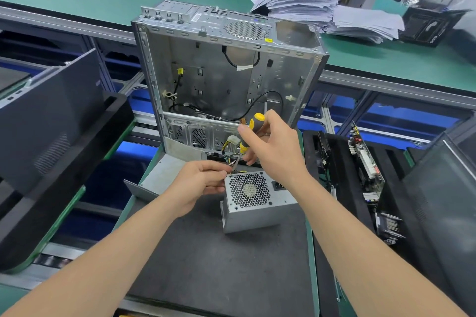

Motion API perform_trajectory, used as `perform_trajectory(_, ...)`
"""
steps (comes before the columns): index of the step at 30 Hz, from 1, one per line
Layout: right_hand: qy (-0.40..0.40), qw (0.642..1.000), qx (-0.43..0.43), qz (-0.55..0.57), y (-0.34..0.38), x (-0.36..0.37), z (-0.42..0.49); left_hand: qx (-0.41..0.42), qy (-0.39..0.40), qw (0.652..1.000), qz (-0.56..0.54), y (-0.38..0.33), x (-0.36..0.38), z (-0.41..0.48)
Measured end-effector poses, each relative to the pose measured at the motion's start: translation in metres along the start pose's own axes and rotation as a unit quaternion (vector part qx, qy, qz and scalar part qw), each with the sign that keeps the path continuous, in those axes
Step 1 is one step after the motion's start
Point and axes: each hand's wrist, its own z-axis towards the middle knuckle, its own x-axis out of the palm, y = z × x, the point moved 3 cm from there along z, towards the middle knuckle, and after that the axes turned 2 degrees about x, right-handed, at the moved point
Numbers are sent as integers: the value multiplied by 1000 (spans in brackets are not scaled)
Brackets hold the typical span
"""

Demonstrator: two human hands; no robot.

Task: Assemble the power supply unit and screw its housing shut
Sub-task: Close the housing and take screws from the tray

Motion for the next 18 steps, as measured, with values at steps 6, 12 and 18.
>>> perform_trajectory(6,26,1000,-12,-7,0,2,3,-25,-8,999,-35,-1,-1,3)
perform_trajectory(12,76,992,-57,-81,4,2,7,-39,-16,998,-56,-1,1,2)
perform_trajectory(18,164,973,-98,-127,9,3,9,-43,-17,998,-40,-3,3,1)
